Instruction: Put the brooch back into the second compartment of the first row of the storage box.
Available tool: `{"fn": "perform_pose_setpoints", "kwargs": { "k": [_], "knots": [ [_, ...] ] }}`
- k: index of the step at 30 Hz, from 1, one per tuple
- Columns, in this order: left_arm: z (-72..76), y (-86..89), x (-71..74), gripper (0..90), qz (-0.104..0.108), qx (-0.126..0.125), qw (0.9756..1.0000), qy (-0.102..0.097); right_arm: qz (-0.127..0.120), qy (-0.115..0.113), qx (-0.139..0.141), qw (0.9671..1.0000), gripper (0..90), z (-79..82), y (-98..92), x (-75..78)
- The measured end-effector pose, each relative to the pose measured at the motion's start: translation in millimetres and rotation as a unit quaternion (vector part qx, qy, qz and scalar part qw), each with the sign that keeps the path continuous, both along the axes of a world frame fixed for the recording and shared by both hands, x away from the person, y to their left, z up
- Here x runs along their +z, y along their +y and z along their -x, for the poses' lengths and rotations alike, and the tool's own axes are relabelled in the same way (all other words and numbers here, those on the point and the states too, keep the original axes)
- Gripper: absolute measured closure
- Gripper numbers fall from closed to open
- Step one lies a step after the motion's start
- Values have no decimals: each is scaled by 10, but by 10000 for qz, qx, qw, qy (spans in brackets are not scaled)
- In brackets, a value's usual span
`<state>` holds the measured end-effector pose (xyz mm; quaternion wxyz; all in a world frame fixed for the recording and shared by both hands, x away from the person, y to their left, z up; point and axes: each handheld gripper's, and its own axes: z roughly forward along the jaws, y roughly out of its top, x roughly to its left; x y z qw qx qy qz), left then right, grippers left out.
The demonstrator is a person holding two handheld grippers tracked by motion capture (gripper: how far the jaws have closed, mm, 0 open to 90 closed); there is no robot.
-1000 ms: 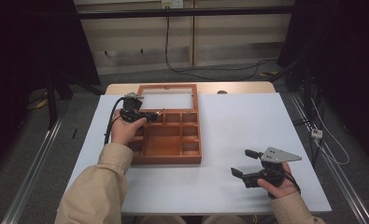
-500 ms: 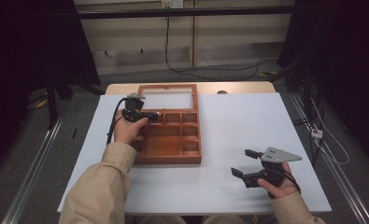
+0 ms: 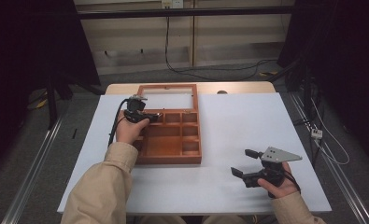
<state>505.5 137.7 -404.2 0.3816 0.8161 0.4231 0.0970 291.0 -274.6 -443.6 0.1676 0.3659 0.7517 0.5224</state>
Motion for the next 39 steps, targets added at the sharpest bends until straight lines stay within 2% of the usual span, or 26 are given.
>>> {"fn": "perform_pose_setpoints", "kwargs": {
  "k": [1,2,4,6,8,12,13,14,21,27,28,31,35,39],
  "knots": [
    [-6,0,-8,779,6,67,10000,-10,0,-5,2,10000,89,0,-1,1],
    [-9,-2,-14,728,-9,122,9999,-28,2,-8,4,10000,89,-1,-2,1],
    [-10,12,-6,701,-52,121,9999,-27,-1,-3,-6,10000,89,-1,-5,2],
    [-7,25,11,645,15,180,9998,-7,-5,-1,-8,10000,89,-1,-8,4],
    [2,37,31,630,45,177,9998,-20,-2,0,-10,10000,89,-3,-9,2],
    [32,76,71,489,160,276,9995,34,3,11,-10,10000,89,-2,-9,-2],
    [43,92,80,444,202,256,9995,52,7,9,-10,10000,89,-1,-8,-2],
    [62,107,85,426,298,223,9993,58,8,6,-11,10000,89,-1,-8,-1],
    [240,188,122,299,530,-5,9986,73,18,14,-6,10000,89,0,1,-5],
    [445,245,174,243,673,-292,9973,20,40,39,-4,10000,88,7,17,-12],
    [482,248,187,240,633,-374,9973,29,44,37,2,10000,88,5,22,-11],
    [594,257,205,223,731,-514,9960,-38,63,46,7,10000,88,9,30,-17],
    [714,272,215,197,754,-608,9952,-143,70,48,-4,10000,88,14,25,-21],
    [800,293,203,189,733,-720,9946,-149,68,43,12,10000,88,17,30,-20]
  ]
}}
